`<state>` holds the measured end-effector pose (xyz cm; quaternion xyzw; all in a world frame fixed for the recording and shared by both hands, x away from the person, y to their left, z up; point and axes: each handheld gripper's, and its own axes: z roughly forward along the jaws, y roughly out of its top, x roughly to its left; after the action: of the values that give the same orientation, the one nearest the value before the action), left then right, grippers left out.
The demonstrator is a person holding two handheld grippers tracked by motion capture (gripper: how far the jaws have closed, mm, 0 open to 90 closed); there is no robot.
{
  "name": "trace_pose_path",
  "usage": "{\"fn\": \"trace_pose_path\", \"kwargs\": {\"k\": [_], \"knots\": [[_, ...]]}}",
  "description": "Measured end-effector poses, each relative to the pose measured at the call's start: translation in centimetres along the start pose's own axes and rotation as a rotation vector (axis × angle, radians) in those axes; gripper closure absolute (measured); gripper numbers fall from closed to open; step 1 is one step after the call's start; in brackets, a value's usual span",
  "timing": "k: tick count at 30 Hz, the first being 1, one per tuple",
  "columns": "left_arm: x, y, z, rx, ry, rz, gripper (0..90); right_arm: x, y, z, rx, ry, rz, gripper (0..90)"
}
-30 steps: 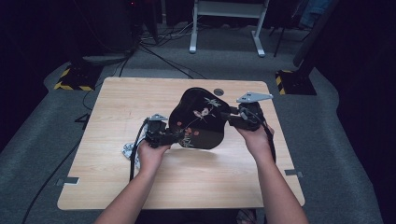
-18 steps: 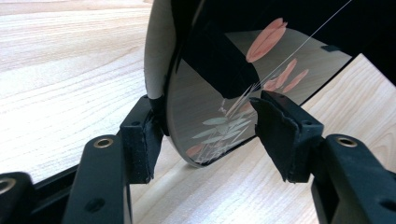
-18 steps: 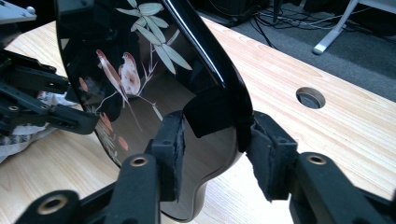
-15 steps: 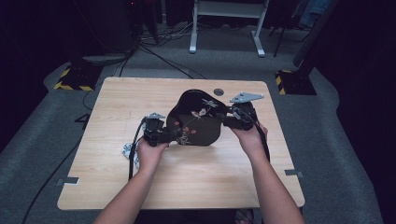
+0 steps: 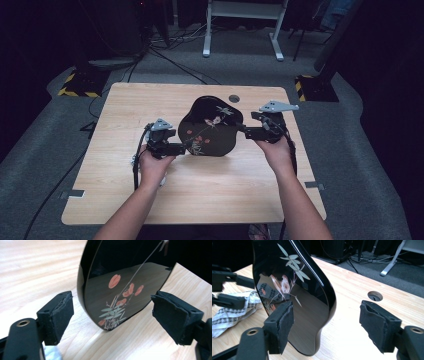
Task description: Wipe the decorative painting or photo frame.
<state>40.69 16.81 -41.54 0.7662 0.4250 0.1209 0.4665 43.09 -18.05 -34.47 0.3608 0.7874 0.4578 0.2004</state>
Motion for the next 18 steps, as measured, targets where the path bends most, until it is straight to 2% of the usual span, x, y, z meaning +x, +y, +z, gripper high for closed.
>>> {"fn": "trace_pose_path", "kwargs": {"k": [2, 4, 6, 7, 9, 10, 11, 13, 18], "knots": [[0.0, 0.1, -0.5, -0.003, -0.006, 0.008, 16.8, -0.1, -0.1, -0.5, -0.008, 0.002, -0.001, 26.5], [-0.3, 0.3, -1.8, -0.024, -0.008, 0.024, 16.4, -0.3, -0.4, -1.3, -0.015, 0.005, -0.006, 24.5], [-0.5, 0.5, -3.0, -0.039, -0.017, 0.048, 15.4, -0.4, -0.6, -2.1, -0.023, 0.007, -0.011, 22.5], [-0.8, 0.5, -4.0, -0.044, -0.024, 0.078, 14.9, -0.5, -0.8, -2.4, -0.025, 0.009, -0.010, 22.1], [-1.0, 0.4, -5.2, -0.048, -0.026, 0.105, 14.1, -0.8, -1.2, -3.4, -0.044, 0.020, -0.007, 21.3], [-1.0, 0.4, -5.2, -0.048, -0.026, 0.105, 14.1, -0.9, -1.5, -3.9, -0.051, 0.018, -0.005, 21.2], [-0.9, 0.2, -6.2, -0.055, -0.032, 0.102, 14.0, -1.0, -1.6, -4.2, -0.050, 0.017, -0.001, 21.1], [-0.7, 0.0, -6.7, -0.061, -0.029, 0.106, 14.0, -1.1, -1.8, -4.5, -0.050, 0.016, -0.001, 20.8], [0.1, -1.0, -9.3, -0.085, -0.010, 0.096, 14.1, -1.4, -3.1, -6.0, -0.054, 0.014, 0.000, 19.8]]}}
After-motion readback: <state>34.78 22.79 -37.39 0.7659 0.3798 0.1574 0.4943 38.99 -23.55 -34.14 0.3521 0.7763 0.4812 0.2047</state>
